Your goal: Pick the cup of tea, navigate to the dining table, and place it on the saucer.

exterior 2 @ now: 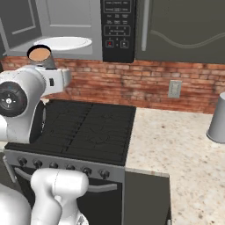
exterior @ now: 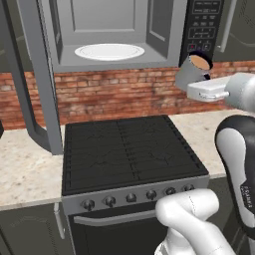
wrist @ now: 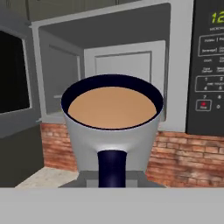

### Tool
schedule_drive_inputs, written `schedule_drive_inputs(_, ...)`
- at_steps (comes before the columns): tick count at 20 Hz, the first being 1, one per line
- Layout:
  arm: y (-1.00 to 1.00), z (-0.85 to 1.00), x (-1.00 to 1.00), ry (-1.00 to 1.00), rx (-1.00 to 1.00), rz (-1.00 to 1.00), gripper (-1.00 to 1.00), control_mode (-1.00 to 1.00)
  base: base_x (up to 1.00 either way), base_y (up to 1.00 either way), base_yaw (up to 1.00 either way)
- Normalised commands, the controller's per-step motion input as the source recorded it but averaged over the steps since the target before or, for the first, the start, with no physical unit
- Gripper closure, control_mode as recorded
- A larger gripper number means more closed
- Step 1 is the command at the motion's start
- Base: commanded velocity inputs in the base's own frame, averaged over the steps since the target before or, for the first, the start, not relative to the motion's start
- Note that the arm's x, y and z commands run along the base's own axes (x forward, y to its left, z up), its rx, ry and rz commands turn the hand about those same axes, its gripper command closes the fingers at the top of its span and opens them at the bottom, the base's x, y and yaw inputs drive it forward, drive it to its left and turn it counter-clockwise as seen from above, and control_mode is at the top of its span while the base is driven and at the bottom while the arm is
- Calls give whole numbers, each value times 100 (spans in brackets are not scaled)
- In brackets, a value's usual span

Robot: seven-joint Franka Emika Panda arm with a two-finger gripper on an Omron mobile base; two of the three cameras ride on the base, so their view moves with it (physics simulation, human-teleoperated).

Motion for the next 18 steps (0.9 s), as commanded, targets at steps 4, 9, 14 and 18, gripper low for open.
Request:
schedule_drive_inputs(4, -32, 10, -51, 7, -8, 0, 100, -100, 0, 0, 0)
schedule_drive_inputs(9, -27, 0, -40, 19, -13, 0, 100, -100, 0, 0, 0)
schedule_drive_inputs(14, -6, -2, -24, 4, -3, 0, 100, -100, 0, 0, 0)
schedule_drive_inputs(18, 0, 0, 0, 0, 0, 0, 100, -100, 0, 0, 0)
